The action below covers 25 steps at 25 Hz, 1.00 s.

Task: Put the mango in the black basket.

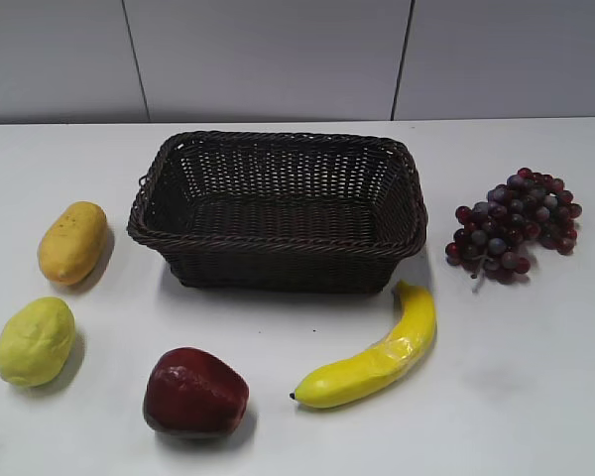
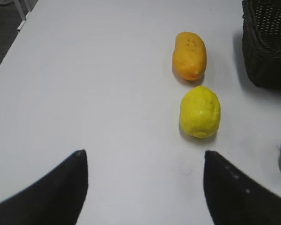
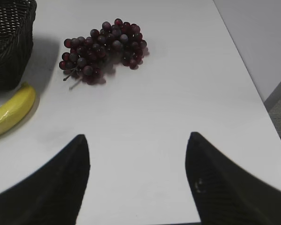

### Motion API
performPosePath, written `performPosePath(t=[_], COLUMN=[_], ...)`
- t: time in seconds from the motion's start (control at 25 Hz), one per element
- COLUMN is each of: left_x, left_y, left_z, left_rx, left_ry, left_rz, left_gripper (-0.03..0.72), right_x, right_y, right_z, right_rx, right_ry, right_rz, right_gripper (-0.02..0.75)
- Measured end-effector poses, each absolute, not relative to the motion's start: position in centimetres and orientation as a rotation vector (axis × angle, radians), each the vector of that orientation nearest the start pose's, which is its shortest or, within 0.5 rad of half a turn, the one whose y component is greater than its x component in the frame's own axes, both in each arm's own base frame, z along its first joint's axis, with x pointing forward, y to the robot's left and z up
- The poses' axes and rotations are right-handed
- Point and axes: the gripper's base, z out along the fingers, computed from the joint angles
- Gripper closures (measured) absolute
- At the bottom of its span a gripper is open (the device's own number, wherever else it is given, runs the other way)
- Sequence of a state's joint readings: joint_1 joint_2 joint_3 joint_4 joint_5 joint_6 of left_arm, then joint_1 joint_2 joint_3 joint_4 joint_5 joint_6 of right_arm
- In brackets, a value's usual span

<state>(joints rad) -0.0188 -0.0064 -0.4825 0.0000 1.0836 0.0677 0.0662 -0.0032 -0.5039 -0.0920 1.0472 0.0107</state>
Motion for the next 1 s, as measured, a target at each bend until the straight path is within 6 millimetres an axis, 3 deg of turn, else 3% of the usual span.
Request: performPosePath(t=[1.0], left_x=[-0.43], left_y=[0.01], left_z=[27.44], left_rx=[0.09], left_ry=[2.054], left_rz=[0.031], left_gripper=[0.108], right_x=[-0.5], right_y=[-0.76], right_z=[27.97], right_rx=[-0.052], right_ry=[2.02], right_rz=[-0.061], right_gripper=[0.239])
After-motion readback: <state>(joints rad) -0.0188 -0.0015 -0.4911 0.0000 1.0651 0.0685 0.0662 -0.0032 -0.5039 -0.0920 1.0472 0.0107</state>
